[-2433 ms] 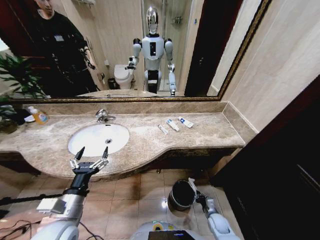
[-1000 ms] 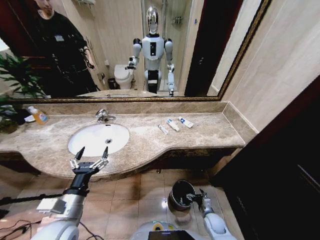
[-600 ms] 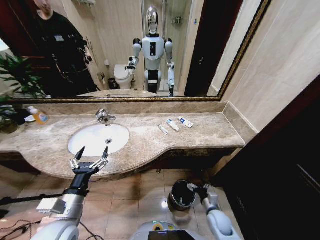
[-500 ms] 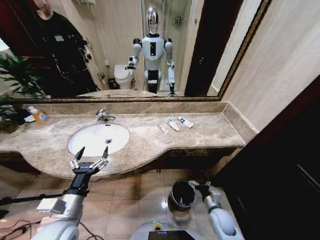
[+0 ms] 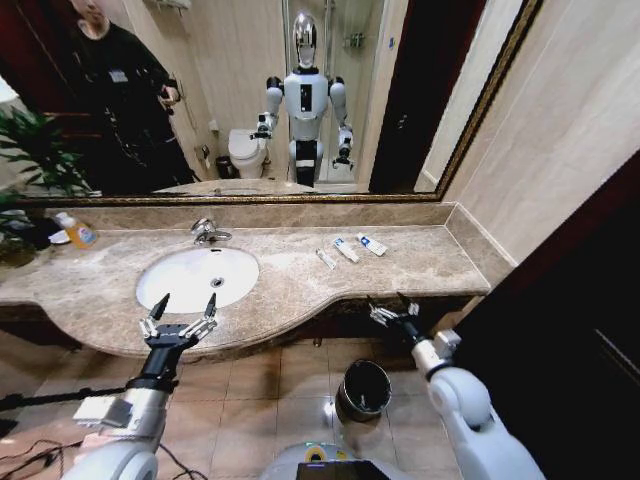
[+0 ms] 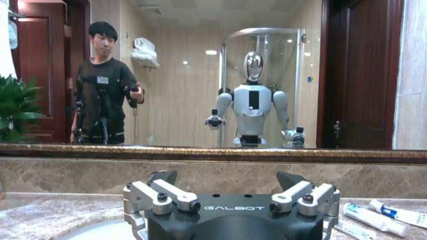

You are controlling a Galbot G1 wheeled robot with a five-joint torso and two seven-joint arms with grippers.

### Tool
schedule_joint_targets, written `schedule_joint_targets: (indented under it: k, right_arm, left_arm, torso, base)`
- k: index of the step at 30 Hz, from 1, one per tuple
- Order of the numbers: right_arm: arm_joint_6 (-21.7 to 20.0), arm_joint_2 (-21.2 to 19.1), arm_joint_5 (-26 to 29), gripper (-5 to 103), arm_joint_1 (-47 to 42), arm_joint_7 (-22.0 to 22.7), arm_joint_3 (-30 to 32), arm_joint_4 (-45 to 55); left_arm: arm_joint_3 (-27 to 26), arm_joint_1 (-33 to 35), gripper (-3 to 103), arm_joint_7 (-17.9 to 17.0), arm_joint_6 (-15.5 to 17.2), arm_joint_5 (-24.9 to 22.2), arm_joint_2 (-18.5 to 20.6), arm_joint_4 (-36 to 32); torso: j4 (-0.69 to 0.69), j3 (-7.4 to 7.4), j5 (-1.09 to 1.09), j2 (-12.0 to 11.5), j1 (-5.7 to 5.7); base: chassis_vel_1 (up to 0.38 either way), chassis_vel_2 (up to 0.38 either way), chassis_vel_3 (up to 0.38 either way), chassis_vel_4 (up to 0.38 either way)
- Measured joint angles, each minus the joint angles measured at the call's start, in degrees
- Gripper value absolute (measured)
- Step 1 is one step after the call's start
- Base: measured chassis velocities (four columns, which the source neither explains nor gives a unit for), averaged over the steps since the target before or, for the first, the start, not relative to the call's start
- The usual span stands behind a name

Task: Pick up the trash from the sink and place it in the trash bin.

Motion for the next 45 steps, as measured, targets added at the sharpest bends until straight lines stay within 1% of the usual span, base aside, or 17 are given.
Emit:
schedule_joint_targets:
  k: [3,5,6,10,16,22,25,27,28,31,33,34,35,37,38,40,45]
  right_arm:
    - [-2.39,-2.16,1.88,100,7.4,-2.17,-2.01,-3.76]
    - [-3.2,-2.59,2.41,100,9.14,-2.54,-2.58,-4.52]
    - [-4.84,-3.26,3.55,100,12.53,-2.61,-4.33,-6.05]
    - [-6.99,-3.54,5.08,100,19.25,-0.87,-10.24,-10.01]
    - [-8.54,-1.55,5.45,100,29.43,0.4,-18.94,-17.37]
    - [-8.36,2.13,4.31,102,37.72,1.3,-23.58,-26.89]
    - [-8.17,3.19,3.84,100,39.24,1.33,-24.36,-29.52]
    - [-7.65,4.51,3.25,92,40.68,1.32,-25.07,-33.06]
    - [-7.65,4.51,3.25,92,40.68,1.32,-25.07,-33.06]
    - [-7.59,5.47,3.01,76,41.33,1.34,-25.4,-35.68]
    - [-7.57,5.55,2.87,76,41.36,1.34,-25.42,-36.14]
    - [-7.52,5.62,2.51,65,41.37,1.34,-25.43,-36.88]
    - [-7.46,5.62,2.21,65,41.36,1.33,-25.42,-37.27]
    - [-7.32,5.58,1.69,54,41.25,1.32,-25.32,-37.77]
    - [-7.32,5.58,1.69,54,41.25,1.32,-25.32,-37.77]
    - [-7.17,5.35,1.27,47,40.92,1.33,-25.18,-38.13]
    - [-6.97,4.85,0.35,47,40.32,1.41,-25.06,-38.03]
  left_arm:
    - [0.0,0.0,100,0.0,0.0,0.0,0.0,0.0]
    - [0.0,0.0,100,0.0,0.0,0.0,0.0,0.0]
    - [0.0,0.0,100,0.0,0.0,0.0,0.0,0.0]
    - [0.0,0.0,100,-0.01,0.0,0.0,0.0,0.0]
    - [0.0,0.0,100,0.0,0.0,0.0,0.0,0.0]
    - [0.0,0.0,100,0.0,0.0,0.0,0.0,0.0]
    - [0.0,0.0,100,0.0,0.0,0.0,0.0,0.0]
    - [0.0,0.0,100,0.0,0.0,0.0,0.0,0.0]
    - [0.0,0.0,100,0.0,0.0,0.0,0.0,0.0]
    - [0.0,0.0,100,0.0,0.0,0.0,0.0,0.0]
    - [0.0,0.0,100,0.0,0.0,0.0,0.0,0.0]
    - [0.0,0.0,100,0.0,0.0,0.0,0.0,0.0]
    - [0.0,0.0,100,0.0,0.0,0.0,0.0,0.0]
    - [0.0,0.0,100,0.0,0.0,0.0,0.0,0.0]
    - [0.0,0.0,100,0.0,0.0,0.0,0.0,0.0]
    - [0.0,0.0,100,0.0,0.0,0.0,0.0,0.0]
    - [0.0,0.0,100,0.0,0.0,0.0,0.0,0.0]
  torso:
    - [0.0,0.0,0.01,0.0,0.0]
    - [0.0,0.0,-0.01,0.0,0.01]
    - [-0.01,0.0,-0.02,0.0,0.01]
    - [0.01,0.0,-0.01,0.0,0.01]
    - [0.01,0.0,-0.02,0.0,0.0]
    - [0.01,0.0,-0.03,0.0,0.01]
    - [0.01,0.0,-0.01,-0.01,0.01]
    - [0.0,0.0,-0.03,0.0,0.0]
    - [0.0,0.0,-0.03,0.0,0.0]
    - [0.0,0.0,-0.02,0.0,0.0]
    - [0.01,0.0,-0.02,0.0,0.0]
    - [0.0,0.0,-0.02,0.0,0.0]
    - [0.0,0.0,-0.02,0.0,0.0]
    - [0.0,-0.01,-0.02,0.0,0.0]
    - [0.0,-0.01,-0.02,0.0,0.0]
    - [0.0,-0.01,-0.02,0.0,0.0]
    - [0.0,-0.01,-0.02,0.0,0.0]
  base:
    - [0.0,0.0,0.0,0.0]
    - [0.0,0.0,0.0,0.0]
    - [0.0,0.0,0.0,0.0]
    - [0.0,0.0,0.0,0.0]
    - [0.0,0.0,0.0,0.0]
    - [0.0,0.0,0.0,0.0]
    - [0.0,0.0,0.0,0.0]
    - [0.0,0.0,0.0,0.0]
    - [0.0,0.0,0.0,0.0]
    - [0.0,0.0,0.0,0.0]
    - [0.0,0.0,0.0,0.0]
    - [0.0,0.0,0.0,0.0]
    - [0.0,0.0,0.0,0.0]
    - [0.0,0.0,0.0,0.0]
    - [0.0,0.0,0.0,0.0]
    - [0.0,0.0,0.0,0.0]
    - [0.0,0.0,0.0,0.0]
